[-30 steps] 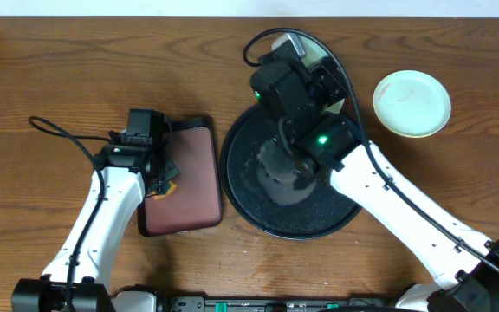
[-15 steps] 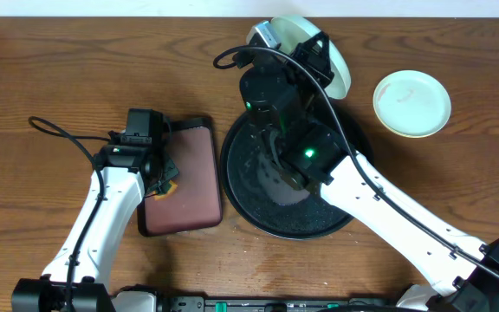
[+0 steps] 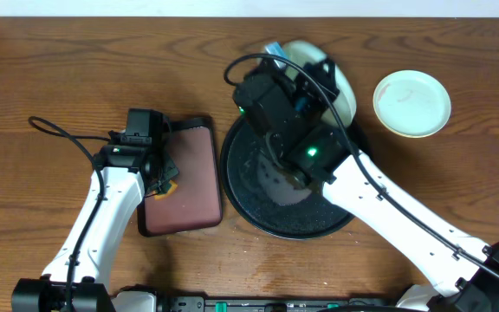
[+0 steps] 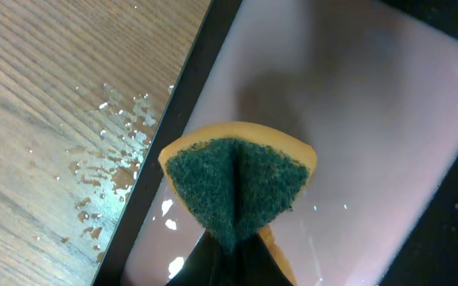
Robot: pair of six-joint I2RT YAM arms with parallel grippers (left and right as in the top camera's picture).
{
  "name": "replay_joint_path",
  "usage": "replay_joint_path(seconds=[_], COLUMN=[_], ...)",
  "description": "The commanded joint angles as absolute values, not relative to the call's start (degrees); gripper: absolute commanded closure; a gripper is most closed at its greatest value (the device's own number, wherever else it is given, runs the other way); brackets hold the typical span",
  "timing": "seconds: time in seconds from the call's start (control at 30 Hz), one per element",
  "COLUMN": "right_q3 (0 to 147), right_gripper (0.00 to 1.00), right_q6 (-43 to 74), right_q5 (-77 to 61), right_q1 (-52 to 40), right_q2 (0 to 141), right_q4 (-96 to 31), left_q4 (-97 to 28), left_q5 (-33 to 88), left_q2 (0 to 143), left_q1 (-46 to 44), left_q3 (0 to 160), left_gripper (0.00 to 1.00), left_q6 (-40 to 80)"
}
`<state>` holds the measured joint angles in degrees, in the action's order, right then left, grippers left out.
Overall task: Clean dirty plates on tray and stack at the side
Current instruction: 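Lift the green plate off the black tray with the right gripper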
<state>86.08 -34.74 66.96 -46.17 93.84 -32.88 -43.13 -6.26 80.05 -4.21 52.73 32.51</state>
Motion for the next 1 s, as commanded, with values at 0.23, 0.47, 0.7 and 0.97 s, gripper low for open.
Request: replay_joint_path(seconds=[0.23,0.47,0.7,0.97], right_q3=[85.49,85.25,80.58,81.73], right_gripper=[0.99,0.99,0.99,0.99], right_q6=[-26.85,-11.53,-5.54,-5.87], right_q5=[68.34,53.28,42.85,74.39], right_q1=[-43.86,-44.36,-37.45,-45.12], right_q2=[90.94,88.44,92.42,83.94], right_q4=[-33.67,-37.36,-42.39,-38.33], left_q4=[-42.98,-42.98,-43.59,-43.20], left_q5=[-6.39,-6.39,-6.42,-6.37], left_q2=[80.01,80.01,80.01,80.01], left_q1=[-3.92,-3.92,-3.92,-3.92], left_q3=[52.34,52.34,52.34,52.34], left_gripper=[0.93,0.92,0.92,0.93], left_q6=[31.75,31.79,31.75,32.21])
